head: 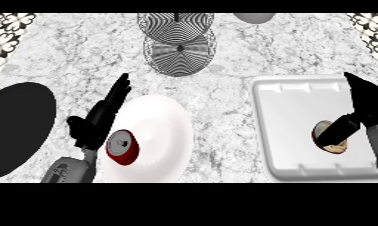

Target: Pick the cupcake from the tray and place it in the tiered basket

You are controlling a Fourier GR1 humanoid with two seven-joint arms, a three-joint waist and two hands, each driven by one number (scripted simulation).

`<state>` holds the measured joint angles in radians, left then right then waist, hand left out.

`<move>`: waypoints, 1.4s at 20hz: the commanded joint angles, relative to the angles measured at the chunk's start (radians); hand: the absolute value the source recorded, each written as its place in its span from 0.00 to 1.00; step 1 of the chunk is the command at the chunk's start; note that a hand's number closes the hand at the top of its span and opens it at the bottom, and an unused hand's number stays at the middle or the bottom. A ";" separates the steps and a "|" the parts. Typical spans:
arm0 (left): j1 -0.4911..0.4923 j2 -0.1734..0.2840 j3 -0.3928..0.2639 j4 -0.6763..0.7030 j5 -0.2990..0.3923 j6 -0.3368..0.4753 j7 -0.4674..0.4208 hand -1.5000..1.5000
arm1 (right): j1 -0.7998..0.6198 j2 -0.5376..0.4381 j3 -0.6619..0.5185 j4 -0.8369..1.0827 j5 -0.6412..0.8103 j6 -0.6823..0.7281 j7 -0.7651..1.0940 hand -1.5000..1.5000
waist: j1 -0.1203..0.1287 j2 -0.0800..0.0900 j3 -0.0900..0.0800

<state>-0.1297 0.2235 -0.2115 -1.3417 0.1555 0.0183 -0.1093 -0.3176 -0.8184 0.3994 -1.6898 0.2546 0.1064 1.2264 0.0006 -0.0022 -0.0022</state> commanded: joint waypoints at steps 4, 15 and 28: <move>-0.005 0.011 0.027 -0.017 0.016 -0.026 0.020 0.50 | 0.042 0.085 -0.026 0.038 0.033 -0.014 0.182 0.00 | -0.001 0.001 0.002; 0.022 -0.014 0.018 -0.005 -0.040 0.003 0.002 0.50 | 0.165 0.167 -0.058 0.071 0.163 -0.056 0.139 0.00 | -0.005 0.000 0.002; 0.003 -0.018 0.078 -0.004 -0.036 -0.053 0.009 0.50 | 0.222 0.280 -0.152 0.219 0.257 -0.040 -0.067 0.00 | 0.000 0.002 0.002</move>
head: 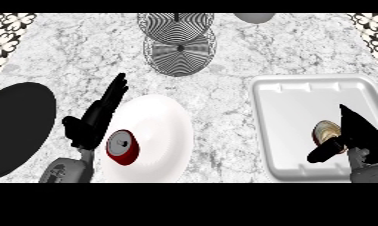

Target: Pick the cupcake from the tray and place it in the tiered basket

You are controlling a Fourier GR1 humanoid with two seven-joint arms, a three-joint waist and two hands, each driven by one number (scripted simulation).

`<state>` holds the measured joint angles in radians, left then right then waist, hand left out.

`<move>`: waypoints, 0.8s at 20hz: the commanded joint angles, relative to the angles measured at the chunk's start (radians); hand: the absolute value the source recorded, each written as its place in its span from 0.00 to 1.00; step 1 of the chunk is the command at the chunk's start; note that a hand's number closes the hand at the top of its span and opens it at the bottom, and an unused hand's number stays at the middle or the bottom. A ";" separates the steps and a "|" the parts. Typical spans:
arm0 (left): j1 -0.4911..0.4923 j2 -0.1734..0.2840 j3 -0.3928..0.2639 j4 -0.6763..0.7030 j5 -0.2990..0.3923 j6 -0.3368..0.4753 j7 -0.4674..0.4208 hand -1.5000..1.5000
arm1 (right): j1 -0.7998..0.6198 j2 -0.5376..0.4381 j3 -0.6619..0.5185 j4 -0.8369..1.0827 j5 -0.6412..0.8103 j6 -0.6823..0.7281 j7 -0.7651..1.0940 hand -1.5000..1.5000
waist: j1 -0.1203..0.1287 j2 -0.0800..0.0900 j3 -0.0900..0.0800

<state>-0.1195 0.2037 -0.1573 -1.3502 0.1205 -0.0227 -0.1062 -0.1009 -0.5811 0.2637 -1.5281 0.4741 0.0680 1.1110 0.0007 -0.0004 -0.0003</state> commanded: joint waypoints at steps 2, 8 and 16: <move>0.040 -0.014 -0.003 -0.059 -0.016 0.004 0.047 0.50 | 0.009 0.061 -0.041 0.092 0.061 -0.025 0.006 0.00 | 0.002 0.000 0.001; 0.025 -0.034 0.004 -0.083 -0.038 -0.006 0.060 0.50 | 0.029 0.065 -0.105 0.047 0.136 -0.078 -0.163 1.00 | -0.002 -0.001 0.000; -0.003 -0.054 0.053 0.010 -0.073 -0.024 0.013 0.50 | -0.074 0.144 -0.108 0.105 0.224 -0.016 -0.223 1.00 | 0.001 0.001 0.000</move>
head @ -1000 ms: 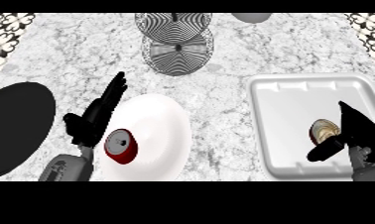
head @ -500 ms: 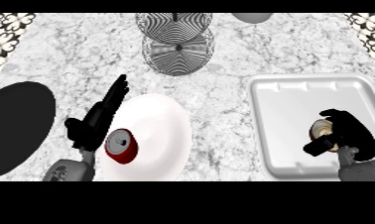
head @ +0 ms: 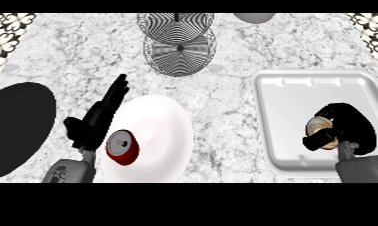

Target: Pick the cupcake from the tray and place it in the tiered basket

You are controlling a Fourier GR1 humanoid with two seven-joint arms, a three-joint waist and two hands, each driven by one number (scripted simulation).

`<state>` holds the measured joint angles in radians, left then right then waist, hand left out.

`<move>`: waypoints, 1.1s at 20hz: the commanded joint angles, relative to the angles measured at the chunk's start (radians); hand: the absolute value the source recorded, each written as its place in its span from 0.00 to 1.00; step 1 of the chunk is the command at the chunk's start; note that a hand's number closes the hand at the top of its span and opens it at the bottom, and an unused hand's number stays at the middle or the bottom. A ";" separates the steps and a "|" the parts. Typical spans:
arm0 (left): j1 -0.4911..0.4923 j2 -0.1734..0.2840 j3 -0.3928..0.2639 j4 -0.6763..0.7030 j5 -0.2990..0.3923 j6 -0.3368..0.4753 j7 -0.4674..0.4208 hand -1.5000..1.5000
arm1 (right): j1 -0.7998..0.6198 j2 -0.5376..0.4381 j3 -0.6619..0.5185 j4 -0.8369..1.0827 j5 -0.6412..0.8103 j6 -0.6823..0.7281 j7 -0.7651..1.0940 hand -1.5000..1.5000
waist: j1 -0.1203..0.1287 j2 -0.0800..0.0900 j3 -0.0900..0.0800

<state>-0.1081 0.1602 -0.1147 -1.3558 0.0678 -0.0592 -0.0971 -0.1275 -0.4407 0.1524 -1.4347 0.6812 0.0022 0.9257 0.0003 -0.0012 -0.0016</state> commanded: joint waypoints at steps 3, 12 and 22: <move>-0.045 0.010 0.016 0.000 0.007 -0.016 0.016 0.50 | -0.115 -0.087 0.054 0.084 -0.011 0.102 -0.284 1.00 | 0.017 0.006 0.003; -0.012 -0.036 0.001 -0.008 -0.021 0.013 0.019 0.50 | -0.276 -0.093 0.053 0.164 0.072 0.093 -0.496 1.00 | 0.005 0.001 0.002; 0.007 -0.016 0.010 -0.041 -0.013 -0.006 0.032 0.50 | -0.453 -0.033 -0.144 -0.030 -0.214 0.103 -0.568 1.00 | 0.007 -0.002 0.001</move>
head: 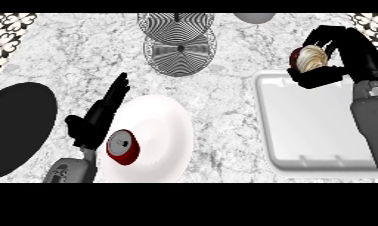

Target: Pick the cupcake from the tray and place it in the tiered basket

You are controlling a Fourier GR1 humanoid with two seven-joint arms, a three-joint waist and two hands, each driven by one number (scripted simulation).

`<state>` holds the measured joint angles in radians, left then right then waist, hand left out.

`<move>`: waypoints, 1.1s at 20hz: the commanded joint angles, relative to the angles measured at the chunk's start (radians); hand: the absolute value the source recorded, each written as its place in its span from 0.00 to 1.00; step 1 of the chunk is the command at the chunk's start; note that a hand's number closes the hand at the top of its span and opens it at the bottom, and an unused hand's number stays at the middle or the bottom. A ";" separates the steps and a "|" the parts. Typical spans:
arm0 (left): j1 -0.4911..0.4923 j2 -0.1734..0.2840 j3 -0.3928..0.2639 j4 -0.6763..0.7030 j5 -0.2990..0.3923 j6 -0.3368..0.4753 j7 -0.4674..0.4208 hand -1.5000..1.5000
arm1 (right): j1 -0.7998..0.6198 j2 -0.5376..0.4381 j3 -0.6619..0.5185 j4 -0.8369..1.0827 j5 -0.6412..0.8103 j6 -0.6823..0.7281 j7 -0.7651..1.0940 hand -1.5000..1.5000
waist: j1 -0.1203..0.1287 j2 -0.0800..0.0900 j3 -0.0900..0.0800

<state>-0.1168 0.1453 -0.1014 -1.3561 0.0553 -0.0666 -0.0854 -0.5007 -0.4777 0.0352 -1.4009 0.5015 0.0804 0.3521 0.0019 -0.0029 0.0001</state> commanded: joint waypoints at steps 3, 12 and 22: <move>0.014 -0.002 0.001 0.017 -0.004 -0.024 -0.043 0.50 | -0.191 0.088 0.008 -0.089 -0.010 0.015 0.141 1.00 | 0.009 0.002 -0.001; -0.025 -0.013 0.021 0.044 -0.011 -0.017 -0.028 0.50 | -0.616 0.142 -0.062 0.147 -0.043 0.093 0.313 1.00 | 0.021 0.007 -0.001; -0.017 0.012 0.025 -0.012 0.006 -0.069 0.012 0.50 | -0.885 0.302 -0.058 0.584 0.042 -0.035 0.272 1.00 | 0.035 0.010 -0.001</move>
<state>-0.1341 0.1297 -0.0979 -1.3330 0.0301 -0.0974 -0.1066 -1.2874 -0.2159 -0.0113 -0.9569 0.5332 0.0637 0.6384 0.0337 0.0077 -0.0013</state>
